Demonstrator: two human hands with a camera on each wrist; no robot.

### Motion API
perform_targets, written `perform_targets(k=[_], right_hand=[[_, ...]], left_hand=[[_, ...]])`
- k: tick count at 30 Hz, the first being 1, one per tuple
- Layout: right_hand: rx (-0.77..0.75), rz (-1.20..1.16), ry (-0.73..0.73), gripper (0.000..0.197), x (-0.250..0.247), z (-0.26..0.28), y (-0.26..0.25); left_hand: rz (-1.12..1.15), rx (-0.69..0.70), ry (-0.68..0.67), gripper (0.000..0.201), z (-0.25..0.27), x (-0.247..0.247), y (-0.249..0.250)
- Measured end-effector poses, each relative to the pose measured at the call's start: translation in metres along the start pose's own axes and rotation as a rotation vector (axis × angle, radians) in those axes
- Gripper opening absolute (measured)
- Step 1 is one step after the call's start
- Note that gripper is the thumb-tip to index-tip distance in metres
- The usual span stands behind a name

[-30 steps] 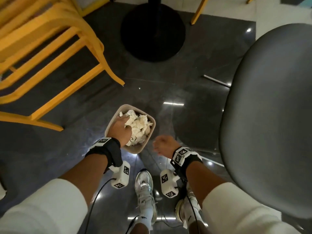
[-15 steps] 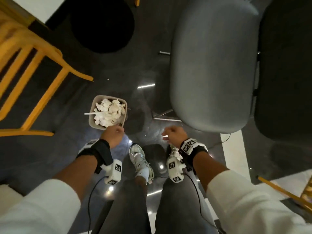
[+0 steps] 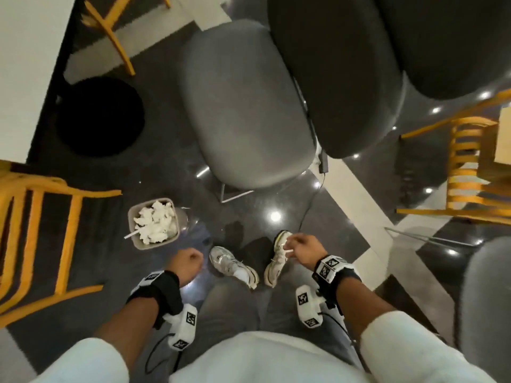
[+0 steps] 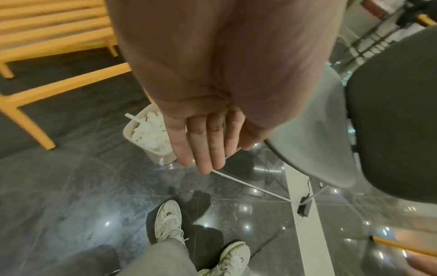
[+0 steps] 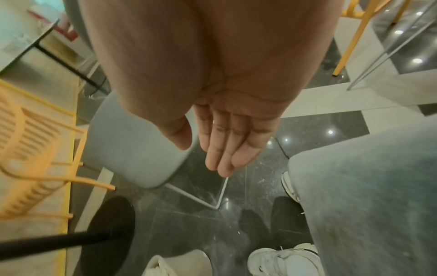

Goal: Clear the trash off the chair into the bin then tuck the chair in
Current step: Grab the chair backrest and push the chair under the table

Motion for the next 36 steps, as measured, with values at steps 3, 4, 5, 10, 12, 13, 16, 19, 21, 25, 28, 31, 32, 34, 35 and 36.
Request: perform_targets(k=[3, 4, 5, 10, 12, 13, 16, 19, 21, 25, 28, 31, 32, 34, 35, 36], right_hand=[[-0.035, -0.137, 0.012, 0.025, -0.036, 0.017, -0.007], [-0.057, -0.153, 0.007, 0.026, -0.048, 0.019, -0.008], [-0.074, -0.172, 0.013, 0.029, -0.059, 0.017, -0.008], [-0.097, -0.334, 0.097, 0.027, -0.114, 0.014, -0.003], [-0.095, -0.369, 0.104, 0.027, -0.135, 0.012, -0.001], [-0.094, -0.375, 0.105, 0.027, -0.145, 0.011, 0.000], [-0.092, -0.350, 0.117, 0.023, -0.175, 0.004, 0.000], [-0.072, -0.340, 0.131, 0.018, -0.196, -0.002, -0.001], [-0.071, -0.342, 0.135, 0.016, -0.205, -0.007, -0.004], [-0.038, -0.257, 0.122, 0.022, -0.229, -0.017, -0.019], [-0.012, -0.182, 0.145, 0.022, -0.255, -0.033, -0.028], [-0.032, -0.152, 0.161, 0.021, -0.290, -0.077, -0.023], [-0.035, -0.150, 0.163, 0.024, -0.300, -0.084, -0.030], [-0.051, -0.160, 0.169, 0.022, -0.315, -0.079, -0.061], [-0.057, -0.175, 0.176, 0.021, -0.322, -0.075, -0.078], [-0.060, -0.191, 0.181, 0.021, -0.326, -0.063, -0.100]], left_hand=[[-0.087, 0.065, 0.029, 0.032, 0.002, -0.006, 0.024], [-0.089, 0.068, 0.043, 0.031, -0.006, -0.007, 0.025], [-0.094, 0.061, 0.068, 0.031, -0.008, -0.011, 0.034], [-0.239, 0.086, 0.129, 0.031, 0.035, -0.022, 0.135], [-0.279, 0.115, 0.105, 0.023, 0.037, -0.016, 0.164], [-0.244, 0.118, 0.103, 0.019, 0.030, -0.012, 0.172], [-0.233, 0.113, 0.114, 0.016, -0.016, 0.009, 0.176], [-0.261, 0.135, 0.079, 0.017, -0.018, 0.027, 0.211], [-0.272, 0.133, 0.053, 0.016, -0.030, 0.037, 0.222], [-0.324, 0.135, -0.015, 0.017, -0.069, 0.052, 0.240], [-0.361, 0.157, -0.028, 0.019, -0.086, 0.051, 0.270], [-0.349, 0.170, -0.025, 0.022, -0.092, 0.039, 0.309], [-0.330, 0.170, -0.029, 0.021, -0.091, 0.033, 0.325], [-0.313, 0.170, -0.022, 0.015, -0.087, 0.024, 0.358], [-0.294, 0.172, -0.017, 0.015, -0.084, 0.020, 0.376], [-0.277, 0.170, -0.013, 0.016, -0.084, 0.017, 0.390]])
Point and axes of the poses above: each hand's wrist, its own z-axis away from the middle knuckle, its own x-axis out of the palm, y = z × x, the point moved 3 cm from there along -z, towards the middle knuckle, and after that the axes turned 13 degrees about -z, right-handed, at the moved point
